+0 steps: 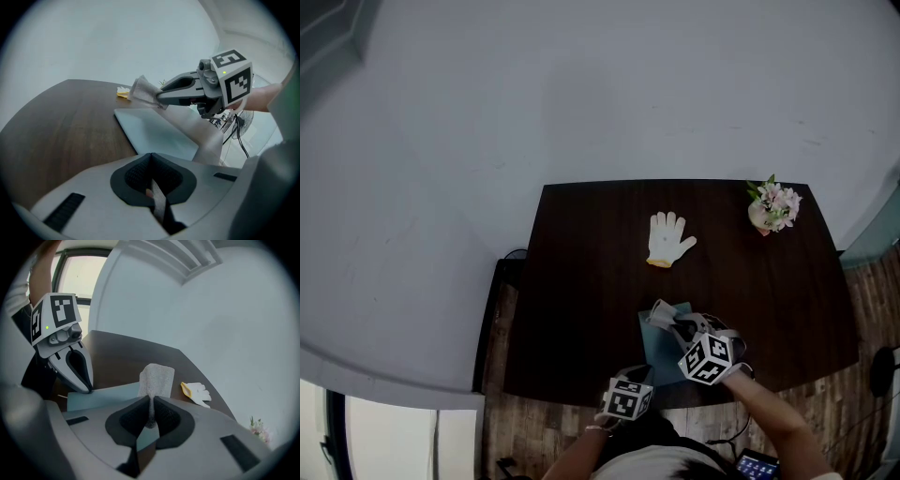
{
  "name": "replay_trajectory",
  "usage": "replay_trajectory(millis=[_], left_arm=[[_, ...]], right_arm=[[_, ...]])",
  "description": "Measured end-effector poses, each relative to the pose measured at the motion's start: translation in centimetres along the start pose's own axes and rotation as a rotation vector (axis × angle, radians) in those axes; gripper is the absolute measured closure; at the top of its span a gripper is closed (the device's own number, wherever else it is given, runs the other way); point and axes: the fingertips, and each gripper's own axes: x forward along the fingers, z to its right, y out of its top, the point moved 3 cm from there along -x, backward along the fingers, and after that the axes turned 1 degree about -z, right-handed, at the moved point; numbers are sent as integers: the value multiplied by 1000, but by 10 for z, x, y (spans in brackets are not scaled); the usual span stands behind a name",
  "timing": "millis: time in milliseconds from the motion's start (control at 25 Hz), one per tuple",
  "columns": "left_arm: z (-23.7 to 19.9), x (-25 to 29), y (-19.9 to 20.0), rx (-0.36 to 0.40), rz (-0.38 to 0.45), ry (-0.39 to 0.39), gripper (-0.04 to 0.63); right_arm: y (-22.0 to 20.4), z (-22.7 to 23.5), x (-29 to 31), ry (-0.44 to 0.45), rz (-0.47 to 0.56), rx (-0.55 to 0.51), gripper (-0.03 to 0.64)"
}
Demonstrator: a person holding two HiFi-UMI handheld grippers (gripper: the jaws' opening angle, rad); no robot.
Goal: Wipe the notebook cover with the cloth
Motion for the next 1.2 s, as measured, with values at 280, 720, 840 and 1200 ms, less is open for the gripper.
replay_trajectory(millis=[280, 720, 840, 1200], left_arm=[[-1, 0, 0, -2, -5, -3, 581], [-1, 0, 0, -4, -3, -4, 581], [-2, 2, -2, 1, -1, 1, 581], [-2, 0, -1, -10, -8, -10, 581]], right_arm=[[20, -34, 14, 102, 22, -59, 583], [18, -77, 36, 247, -29, -86, 583], [11, -80, 42, 265, -55, -76, 583], [7, -80, 45, 266, -72, -74, 583]])
